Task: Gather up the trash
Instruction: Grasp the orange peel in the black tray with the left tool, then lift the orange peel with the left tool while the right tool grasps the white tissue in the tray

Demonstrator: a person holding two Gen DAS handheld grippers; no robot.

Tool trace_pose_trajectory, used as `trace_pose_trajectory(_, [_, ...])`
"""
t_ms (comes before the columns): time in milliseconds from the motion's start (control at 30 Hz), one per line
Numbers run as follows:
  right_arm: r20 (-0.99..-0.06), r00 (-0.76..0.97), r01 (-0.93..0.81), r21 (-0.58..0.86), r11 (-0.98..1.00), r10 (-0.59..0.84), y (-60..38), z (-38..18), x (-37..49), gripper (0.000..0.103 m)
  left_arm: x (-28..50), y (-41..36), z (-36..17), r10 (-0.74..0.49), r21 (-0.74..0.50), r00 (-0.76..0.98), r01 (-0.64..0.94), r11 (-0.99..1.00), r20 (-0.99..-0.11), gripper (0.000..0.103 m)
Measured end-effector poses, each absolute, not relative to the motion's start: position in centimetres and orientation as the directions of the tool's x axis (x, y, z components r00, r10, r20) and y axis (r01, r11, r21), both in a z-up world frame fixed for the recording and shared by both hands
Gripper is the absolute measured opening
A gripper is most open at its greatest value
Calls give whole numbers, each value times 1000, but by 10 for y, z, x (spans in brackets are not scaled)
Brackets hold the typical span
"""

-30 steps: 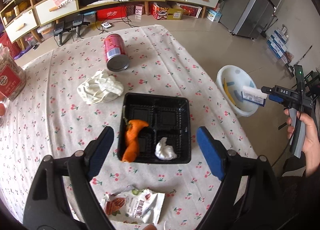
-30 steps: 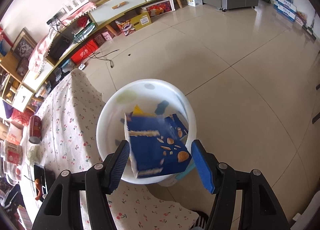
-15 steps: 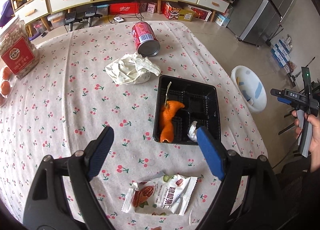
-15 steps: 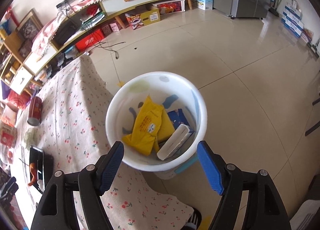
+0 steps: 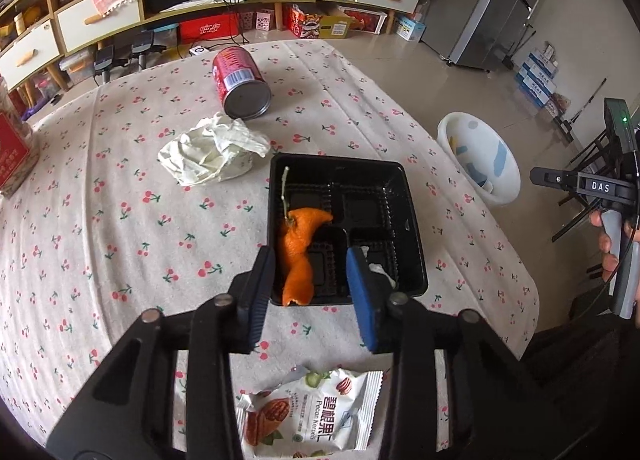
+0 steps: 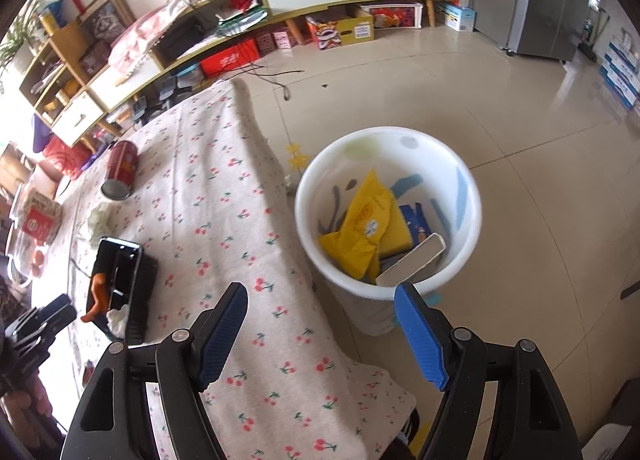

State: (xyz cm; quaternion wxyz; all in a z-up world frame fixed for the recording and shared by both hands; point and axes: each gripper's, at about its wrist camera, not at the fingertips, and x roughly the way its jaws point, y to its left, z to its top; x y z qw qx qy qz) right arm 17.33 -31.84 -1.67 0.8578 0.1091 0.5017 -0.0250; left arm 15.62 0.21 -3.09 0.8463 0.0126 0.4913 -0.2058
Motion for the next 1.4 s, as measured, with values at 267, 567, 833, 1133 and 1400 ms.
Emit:
trace_pose_trajectory(267, [-870,487,106,151,983,81,-301,-19,173,77,168,-16,-46,-285,-125,407,376,918,-868,23])
trace_pose_trajectory(567, [-870,485,94,149,984,85,-299,-20,170,77,171,-22,-59,-211,-61,400,356,933,-892,23])
trace_pose_trajectory(833, [-866,490,55,147,988,102,-285,-17,164,77,175,-21,-66,-173,-45,404,308,950,-898,19])
trace_pose_trajectory(1133, [-858,496,10,158,987,133,-267,-13,163,77,167,-13,-48,-230,-105,440,291,951,-868,12])
trace_pose_trajectory(1400, [-845,499,-62,189,980,195,-239,-6,165,77,157,0,-24,-285,-168,492,268,949,-823,11])
